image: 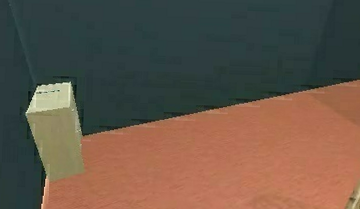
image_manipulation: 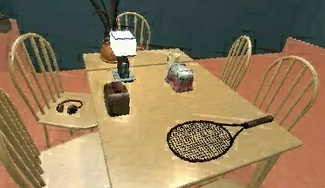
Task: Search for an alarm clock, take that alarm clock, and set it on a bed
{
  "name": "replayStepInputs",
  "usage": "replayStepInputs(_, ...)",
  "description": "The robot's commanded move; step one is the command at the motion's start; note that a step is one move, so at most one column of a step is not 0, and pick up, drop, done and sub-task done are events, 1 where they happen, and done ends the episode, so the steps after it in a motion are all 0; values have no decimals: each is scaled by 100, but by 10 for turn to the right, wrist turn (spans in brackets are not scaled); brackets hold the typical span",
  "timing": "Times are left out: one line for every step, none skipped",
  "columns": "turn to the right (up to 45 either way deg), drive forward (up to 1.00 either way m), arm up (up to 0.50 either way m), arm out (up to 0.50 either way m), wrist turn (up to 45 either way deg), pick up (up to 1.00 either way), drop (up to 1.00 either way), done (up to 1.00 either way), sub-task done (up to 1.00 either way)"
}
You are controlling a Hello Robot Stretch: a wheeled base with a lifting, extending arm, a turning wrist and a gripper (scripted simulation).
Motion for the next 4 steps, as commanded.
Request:
replayStepInputs(300, 0, 0, 0, 0, 0, 0, 0, 0)
replayStepInputs(0, 5, 0, 0, 0, 0, 0, 0, 0)
replayStepInputs(-330, 0, 0, 0, 0, 0, 0, 0, 0)
replayStepInputs(0, 0, 50, 0, 0, 0, 0, 0, 0)
